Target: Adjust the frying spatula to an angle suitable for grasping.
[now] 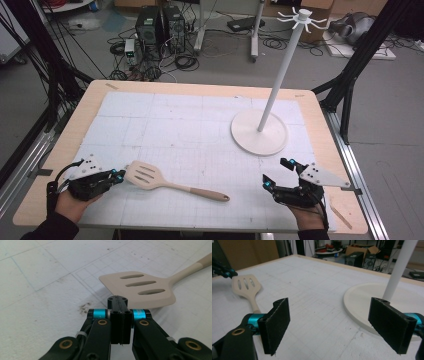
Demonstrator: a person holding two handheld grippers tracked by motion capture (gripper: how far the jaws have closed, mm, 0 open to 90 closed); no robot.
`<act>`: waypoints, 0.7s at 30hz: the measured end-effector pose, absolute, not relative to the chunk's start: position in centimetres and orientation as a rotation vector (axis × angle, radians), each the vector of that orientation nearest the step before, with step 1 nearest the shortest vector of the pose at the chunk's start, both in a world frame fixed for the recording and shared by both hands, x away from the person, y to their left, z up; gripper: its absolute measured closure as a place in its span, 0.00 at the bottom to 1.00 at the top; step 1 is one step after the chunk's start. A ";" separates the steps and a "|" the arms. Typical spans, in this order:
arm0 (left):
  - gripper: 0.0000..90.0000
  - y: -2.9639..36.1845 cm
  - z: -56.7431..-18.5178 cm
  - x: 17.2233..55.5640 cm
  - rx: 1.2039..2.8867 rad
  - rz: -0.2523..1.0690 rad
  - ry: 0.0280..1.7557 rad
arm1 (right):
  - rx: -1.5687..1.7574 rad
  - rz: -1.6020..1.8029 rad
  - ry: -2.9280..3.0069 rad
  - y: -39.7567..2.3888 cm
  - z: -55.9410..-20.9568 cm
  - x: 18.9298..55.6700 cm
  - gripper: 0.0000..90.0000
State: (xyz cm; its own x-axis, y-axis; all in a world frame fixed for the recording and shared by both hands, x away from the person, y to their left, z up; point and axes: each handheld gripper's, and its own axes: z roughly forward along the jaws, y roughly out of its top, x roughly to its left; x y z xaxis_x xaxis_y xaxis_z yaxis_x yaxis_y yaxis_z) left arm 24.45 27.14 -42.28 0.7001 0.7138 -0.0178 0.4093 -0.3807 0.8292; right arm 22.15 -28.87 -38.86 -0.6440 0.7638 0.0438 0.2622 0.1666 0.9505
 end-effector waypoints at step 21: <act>0.65 25.8 -41.7 26.3 1.920 0.438 0.899 | 0.782 1.425 2.393 -23.8 -41.3 23.1 0.46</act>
State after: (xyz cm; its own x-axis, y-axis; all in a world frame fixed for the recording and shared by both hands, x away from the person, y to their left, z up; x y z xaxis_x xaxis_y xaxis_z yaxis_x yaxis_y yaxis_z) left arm 26.25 25.79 -41.75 0.6670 0.7423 -0.0646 0.4069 -0.2903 0.8661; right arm 23.05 -23.84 -41.33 -0.8255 0.5614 0.0584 0.3188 0.3784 0.8690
